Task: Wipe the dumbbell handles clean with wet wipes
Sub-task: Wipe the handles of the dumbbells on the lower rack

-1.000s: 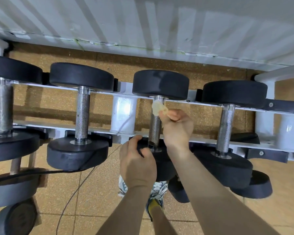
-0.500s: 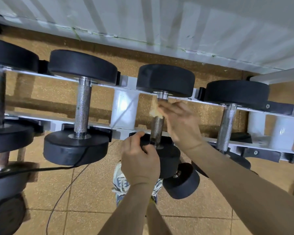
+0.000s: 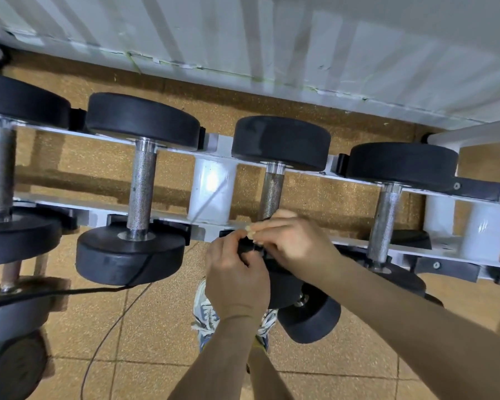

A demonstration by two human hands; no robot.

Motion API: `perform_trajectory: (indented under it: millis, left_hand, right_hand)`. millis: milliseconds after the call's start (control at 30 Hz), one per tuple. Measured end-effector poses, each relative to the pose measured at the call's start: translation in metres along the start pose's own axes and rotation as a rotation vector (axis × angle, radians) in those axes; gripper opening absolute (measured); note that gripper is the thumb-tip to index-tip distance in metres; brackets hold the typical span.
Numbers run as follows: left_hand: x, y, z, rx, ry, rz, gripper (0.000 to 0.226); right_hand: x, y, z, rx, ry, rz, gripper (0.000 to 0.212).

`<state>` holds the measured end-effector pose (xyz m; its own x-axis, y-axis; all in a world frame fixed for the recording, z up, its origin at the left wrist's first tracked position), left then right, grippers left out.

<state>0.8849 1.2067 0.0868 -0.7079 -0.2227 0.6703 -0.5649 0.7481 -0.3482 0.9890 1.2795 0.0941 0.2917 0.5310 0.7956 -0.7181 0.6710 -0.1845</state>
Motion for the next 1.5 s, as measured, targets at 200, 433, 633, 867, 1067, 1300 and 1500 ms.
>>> perform_trajectory:
  millis: [200,433,633,867,1067,1300,1500]
  left_hand:
    - [0.007,0.004,0.0,0.06,0.004,0.179,0.026]
    - [0.012,0.007,-0.005,0.089,0.018,0.28,0.026]
    - [0.007,0.007,0.0,0.023,0.046,0.215,0.026]
    - [0.005,0.008,0.002,-0.018,0.076,0.205,0.027]
    - [0.007,0.01,0.002,-0.029,0.069,0.249,0.027]
    - [0.018,0.017,0.0,0.121,-0.043,0.373,0.029]
    - [0.02,0.02,-0.001,0.108,-0.003,0.381,0.024]
  right_hand:
    - [0.019,0.027,-0.014,-0.213,-0.196,-0.312,0.036]
    - [0.015,0.036,-0.001,-0.852,0.36,-0.849,0.017]
    - [0.008,0.056,-0.01,-1.273,1.143,-0.996,0.022]
    - [0.005,0.046,0.008,-0.79,0.356,-0.871,0.012]
    - [-0.006,0.045,0.005,-0.425,-0.038,-0.38,0.023]
    - [0.005,0.004,0.013,-0.345,0.175,-0.042,0.028]
    - [0.022,0.017,0.011,-0.68,0.233,-0.306,0.023]
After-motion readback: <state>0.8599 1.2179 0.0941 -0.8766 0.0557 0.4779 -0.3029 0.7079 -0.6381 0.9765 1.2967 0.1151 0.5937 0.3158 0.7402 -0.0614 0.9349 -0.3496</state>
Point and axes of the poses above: each hand's wrist, its own y-axis towards the middle knuckle, its own x-axis out of the back of the hand, z = x × y, the point moved 2 cm from there along y, towards the middle knuckle, and after that the axes turned 2 degrees about z, right-handed, at the moved point
